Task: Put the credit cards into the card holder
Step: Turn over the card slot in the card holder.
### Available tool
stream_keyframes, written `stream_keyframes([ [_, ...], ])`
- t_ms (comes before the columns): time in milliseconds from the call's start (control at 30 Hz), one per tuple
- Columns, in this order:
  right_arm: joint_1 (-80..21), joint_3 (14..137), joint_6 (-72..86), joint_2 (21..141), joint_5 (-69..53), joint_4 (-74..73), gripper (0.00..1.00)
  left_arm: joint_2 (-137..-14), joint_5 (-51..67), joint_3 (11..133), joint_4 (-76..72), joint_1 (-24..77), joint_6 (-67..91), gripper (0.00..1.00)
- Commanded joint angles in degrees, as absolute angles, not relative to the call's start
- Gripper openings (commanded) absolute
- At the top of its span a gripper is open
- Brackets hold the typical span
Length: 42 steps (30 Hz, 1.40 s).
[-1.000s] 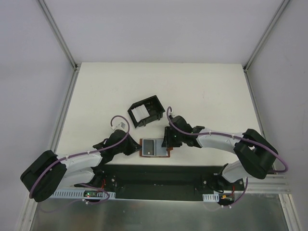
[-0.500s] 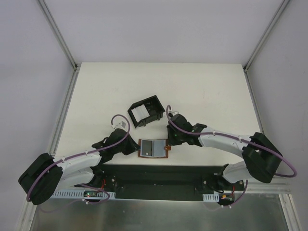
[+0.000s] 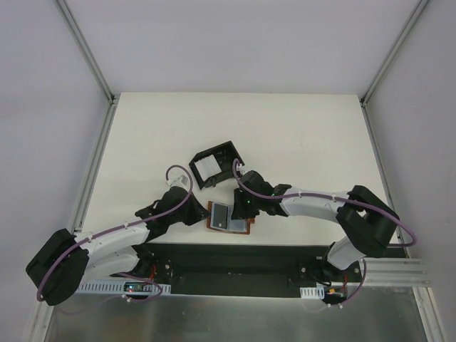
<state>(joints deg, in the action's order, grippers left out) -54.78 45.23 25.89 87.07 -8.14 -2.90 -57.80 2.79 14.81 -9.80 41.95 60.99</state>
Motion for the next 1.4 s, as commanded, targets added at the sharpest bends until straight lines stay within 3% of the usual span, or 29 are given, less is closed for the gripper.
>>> stream_keyframes([
  [0, -54.8, 46.9, 27.1, 91.8, -5.3, -8.0, 0.16, -55.6, 4.7, 18.0, -8.6, 42.2, 59.7, 0.00],
  [233, -54.1, 46.2, 27.0, 92.5, -4.0, -8.4, 0.16, -56.4, 11.3, 24.3, -8.4, 42.7, 53.6, 0.00],
  [467, -51.4, 43.3, 26.5, 86.3, -1.2, -7.4, 0.16, -69.2, 12.8, 32.9, -6.9, 48.4, 50.9, 0.00],
  [600, -48.3, 39.8, 25.3, 76.2, 4.7, -9.3, 0.21, -70.1, 5.7, 28.8, -5.5, 48.8, 56.2, 0.00],
  [867, -46.2, 36.7, 27.0, 67.9, 2.6, -11.1, 0.22, -64.5, 0.7, 25.4, -5.3, 49.0, 59.1, 0.00],
  [1200, -47.1, 34.4, 31.1, 72.7, -9.7, -2.4, 0.22, -64.5, -4.7, 17.0, -4.9, 49.1, 71.4, 0.00],
  [1367, -47.6, 34.3, 32.6, 78.1, -12.9, 1.9, 0.28, -65.2, -5.4, 15.3, -5.2, 49.1, 73.3, 0.00],
])
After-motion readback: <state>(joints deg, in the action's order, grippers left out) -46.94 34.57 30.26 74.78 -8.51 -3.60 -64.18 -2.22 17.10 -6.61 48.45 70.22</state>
